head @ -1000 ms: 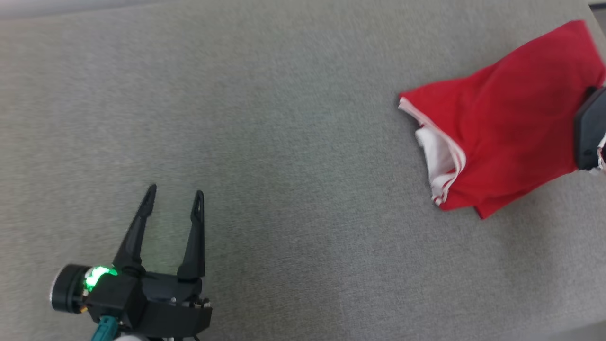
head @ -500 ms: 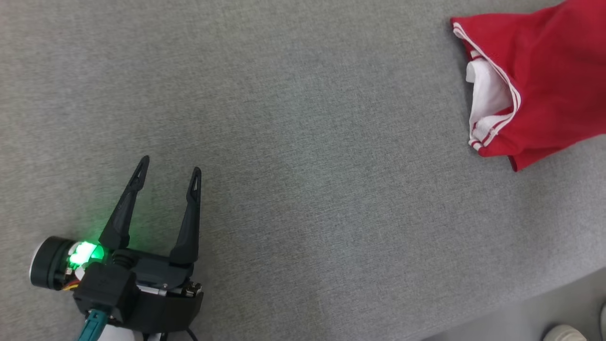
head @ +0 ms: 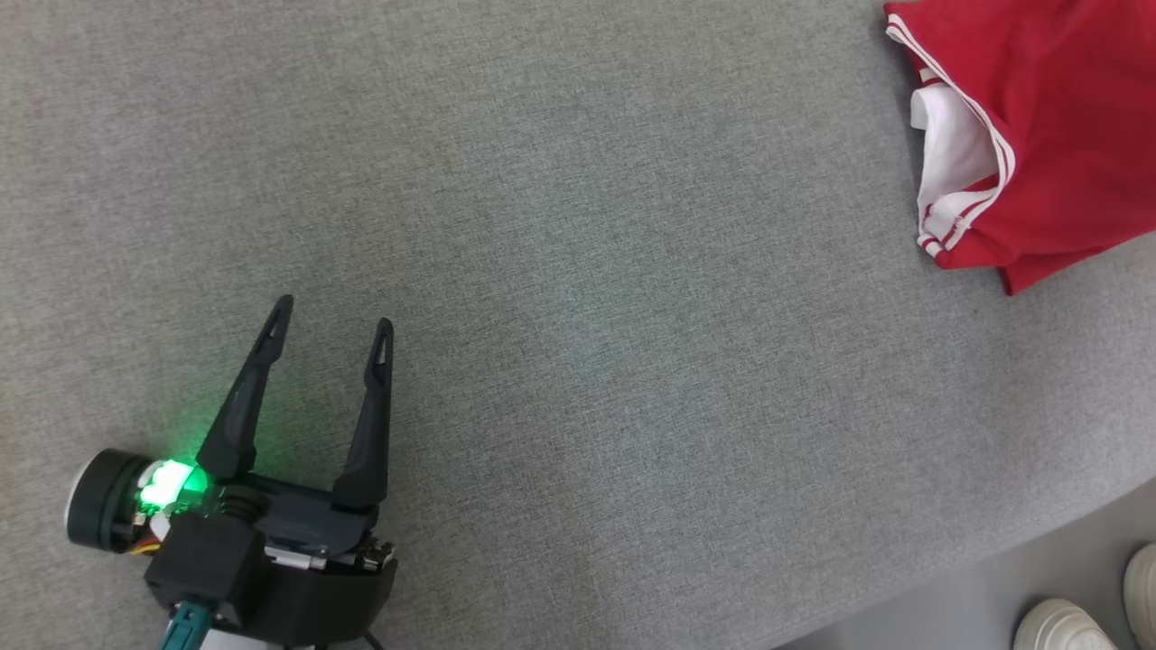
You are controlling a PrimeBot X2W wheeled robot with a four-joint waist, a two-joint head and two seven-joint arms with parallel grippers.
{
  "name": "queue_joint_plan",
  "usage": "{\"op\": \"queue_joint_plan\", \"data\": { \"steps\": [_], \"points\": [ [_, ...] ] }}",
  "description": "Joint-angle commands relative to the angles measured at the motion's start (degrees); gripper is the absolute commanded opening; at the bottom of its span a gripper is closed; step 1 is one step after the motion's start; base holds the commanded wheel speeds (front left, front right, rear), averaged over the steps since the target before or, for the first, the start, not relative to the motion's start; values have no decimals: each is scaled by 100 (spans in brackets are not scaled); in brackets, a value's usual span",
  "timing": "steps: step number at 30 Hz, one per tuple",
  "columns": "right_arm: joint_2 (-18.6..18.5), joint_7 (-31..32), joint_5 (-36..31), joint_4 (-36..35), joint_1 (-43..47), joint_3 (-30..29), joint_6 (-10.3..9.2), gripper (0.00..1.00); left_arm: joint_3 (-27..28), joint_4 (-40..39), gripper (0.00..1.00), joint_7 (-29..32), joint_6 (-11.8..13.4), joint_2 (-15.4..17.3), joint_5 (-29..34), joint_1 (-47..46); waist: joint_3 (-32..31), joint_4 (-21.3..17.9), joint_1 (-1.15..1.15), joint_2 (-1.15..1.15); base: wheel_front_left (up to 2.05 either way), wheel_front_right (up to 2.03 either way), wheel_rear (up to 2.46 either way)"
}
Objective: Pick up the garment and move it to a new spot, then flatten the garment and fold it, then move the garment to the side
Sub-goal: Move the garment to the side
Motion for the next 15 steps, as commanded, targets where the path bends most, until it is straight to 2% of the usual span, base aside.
{"op": "queue_joint_plan", "data": {
  "steps": [1, 2, 8, 15],
  "points": [
    [-1, -58, -54, 50, -44, -25, -19, 33, -51, 128, 100, -4, -23, -31, -17, -17, -27, 36, 1, 0, 0, 0, 0],
    [-4, -139, -92, 67, -41, -49, -19, 100, -63, 156, 100, -4, -25, -49, -49, -23, -83, 81, 1, 0, 0, 0, 0],
    [48, -653, 65, -50, 206, 9, -18, 100, 14, 174, 100, -8, 18, -167, -153, 9, -415, 345, 1, 0, 0, 0, 0],
    [469, -1341, 845, -552, 955, 350, -18, 100, 309, 358, 100, -9, 123, -339, -292, 351, -1199, 746, 1, 0, 0, 0, 0]
  ]
}}
